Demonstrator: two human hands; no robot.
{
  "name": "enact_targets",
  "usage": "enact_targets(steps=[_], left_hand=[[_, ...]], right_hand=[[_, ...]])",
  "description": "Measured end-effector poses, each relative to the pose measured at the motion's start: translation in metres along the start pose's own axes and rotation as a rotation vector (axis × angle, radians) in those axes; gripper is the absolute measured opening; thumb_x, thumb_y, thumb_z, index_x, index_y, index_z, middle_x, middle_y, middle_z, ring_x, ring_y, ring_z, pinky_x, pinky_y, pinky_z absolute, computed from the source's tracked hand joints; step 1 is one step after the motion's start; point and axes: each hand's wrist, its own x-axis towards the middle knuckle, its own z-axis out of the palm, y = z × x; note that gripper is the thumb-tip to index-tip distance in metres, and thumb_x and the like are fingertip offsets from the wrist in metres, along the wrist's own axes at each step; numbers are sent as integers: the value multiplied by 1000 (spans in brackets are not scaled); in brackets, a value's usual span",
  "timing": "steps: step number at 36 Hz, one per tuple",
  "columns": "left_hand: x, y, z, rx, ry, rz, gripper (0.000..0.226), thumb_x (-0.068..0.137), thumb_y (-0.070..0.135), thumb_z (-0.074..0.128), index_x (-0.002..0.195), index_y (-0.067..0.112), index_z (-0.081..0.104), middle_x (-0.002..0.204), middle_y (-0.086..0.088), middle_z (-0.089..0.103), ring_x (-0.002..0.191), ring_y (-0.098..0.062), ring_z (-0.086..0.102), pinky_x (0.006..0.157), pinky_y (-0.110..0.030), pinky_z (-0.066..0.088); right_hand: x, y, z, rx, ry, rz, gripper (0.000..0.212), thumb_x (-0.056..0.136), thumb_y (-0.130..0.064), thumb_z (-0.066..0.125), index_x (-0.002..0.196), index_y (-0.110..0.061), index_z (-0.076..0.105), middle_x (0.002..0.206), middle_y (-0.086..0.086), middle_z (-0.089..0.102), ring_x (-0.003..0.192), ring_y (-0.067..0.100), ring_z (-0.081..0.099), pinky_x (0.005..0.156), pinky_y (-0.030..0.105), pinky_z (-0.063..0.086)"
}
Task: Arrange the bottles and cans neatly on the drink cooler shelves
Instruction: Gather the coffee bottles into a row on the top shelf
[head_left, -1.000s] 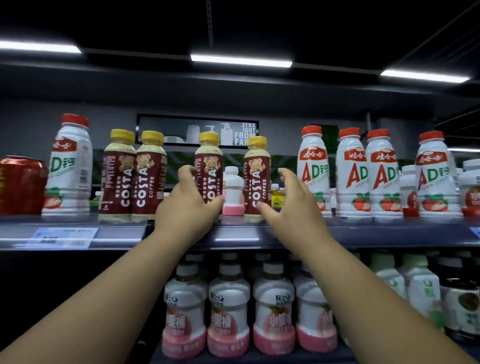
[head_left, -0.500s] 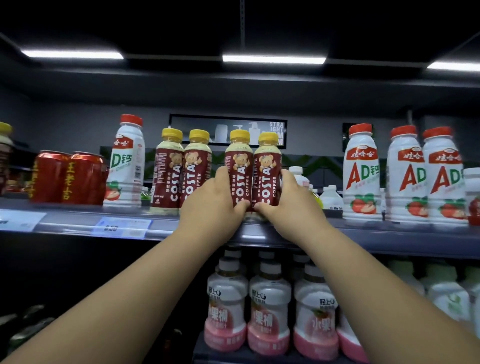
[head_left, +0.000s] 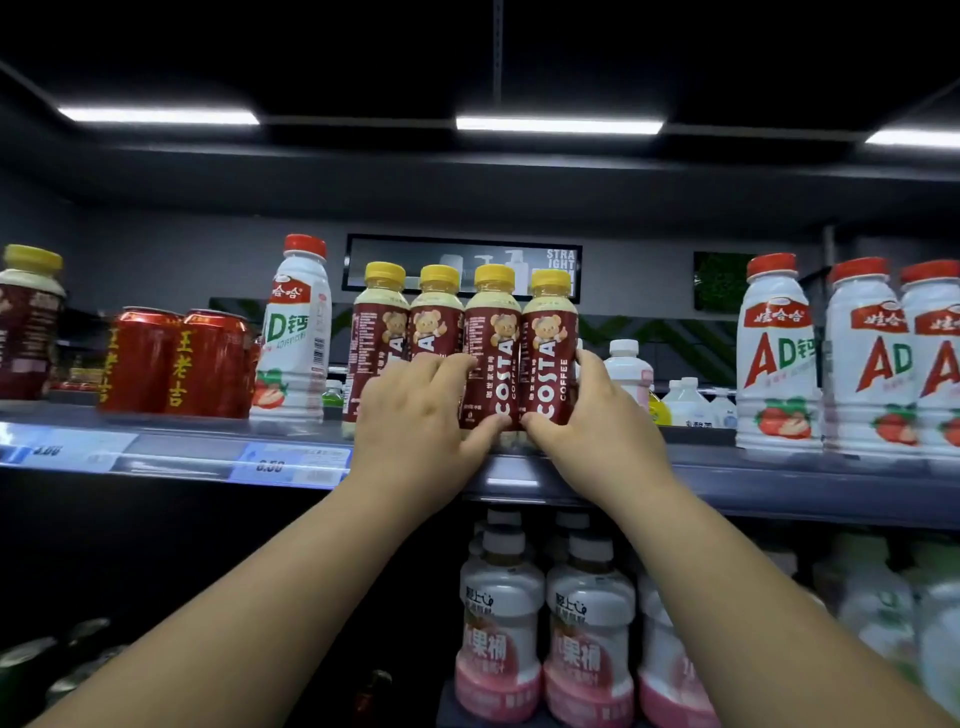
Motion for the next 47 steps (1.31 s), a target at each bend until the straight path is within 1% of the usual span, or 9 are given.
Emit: enact_targets(steps=[3, 6, 12, 14, 17, 26, 38, 43, 47], left_hand=[[-2, 3, 3, -4, 18, -29, 63, 74, 65, 57, 119, 21, 60, 102, -3, 61, 90, -28, 54, 78, -40, 43], [-5, 4, 6, 4, -15, -69, 63, 75, 64, 54, 125, 25, 55, 118, -6, 53, 107, -30, 46, 89, -42, 32], [-4, 3, 4, -18, -93, -138, 66, 83, 66, 49, 140, 36, 34, 155, -9, 16, 141, -28, 8, 111, -47, 5], [2, 6, 4, -23, -144, -169, 68, 85, 71, 43, 141, 36, 27, 160, -9, 1, 147, -29, -7, 116, -49, -3], [11, 9, 6, -32, -203, -224, 72, 86, 74, 39, 142, 32, 25, 162, -12, -5, 149, -31, -15, 118, -54, -6], [3, 8, 8, -26, -203, -197, 58, 93, 52, 38, 143, 27, 22, 163, -16, -9, 149, -33, -19, 118, -55, -13], [-9, 6, -5, 11, -240, -144, 53, 95, 57, 36, 145, 38, 33, 164, -13, -3, 150, -31, -9, 120, -53, -6], [-14, 7, -9, 66, -281, -87, 54, 97, 59, 30, 149, 42, 31, 165, -9, -9, 150, -30, -12, 120, -51, -6], [-18, 9, -11, 77, -300, -72, 59, 94, 60, 23, 150, 43, 30, 165, -10, 0, 150, -31, -7, 120, -50, -4]], right_hand=[[-3, 0, 1, -3, 3, 7, 60, 81, -50, 64, 131, -32, 36, 118, -6, 64, 102, 27, 61, 81, 42, 51], [-4, 2, 1, -1, 12, 21, 64, 82, -49, 65, 135, -34, 33, 119, -8, 64, 102, 25, 61, 75, 38, 46], [-1, 2, 2, 28, 17, 49, 72, 82, -49, 66, 143, -36, 30, 124, -11, 64, 107, 21, 61, 76, 35, 42], [1, -1, 3, 30, 5, 81, 72, 80, -56, 66, 141, -36, 32, 119, -11, 65, 105, 21, 61, 76, 35, 43], [2, -4, 3, -14, -27, 114, 72, 80, -64, 64, 139, -33, 35, 113, -8, 60, 106, 23, 60, 77, 36, 43], [-4, 4, 5, -84, -8, 72, 58, 86, -63, 58, 132, -36, 38, 118, -10, 66, 104, 23, 63, 80, 38, 47], [-8, -2, -1, -125, -33, 58, 59, 89, -65, 54, 133, -29, 39, 118, -1, 66, 104, 30, 62, 88, 45, 49], [-9, -2, -4, -114, -46, 63, 62, 90, -64, 54, 137, -28, 36, 125, 2, 64, 114, 33, 58, 81, 40, 42], [-8, 0, -2, -122, -51, 60, 66, 90, -66, 52, 139, -28, 33, 126, 2, 65, 112, 33, 61, 84, 42, 46]])
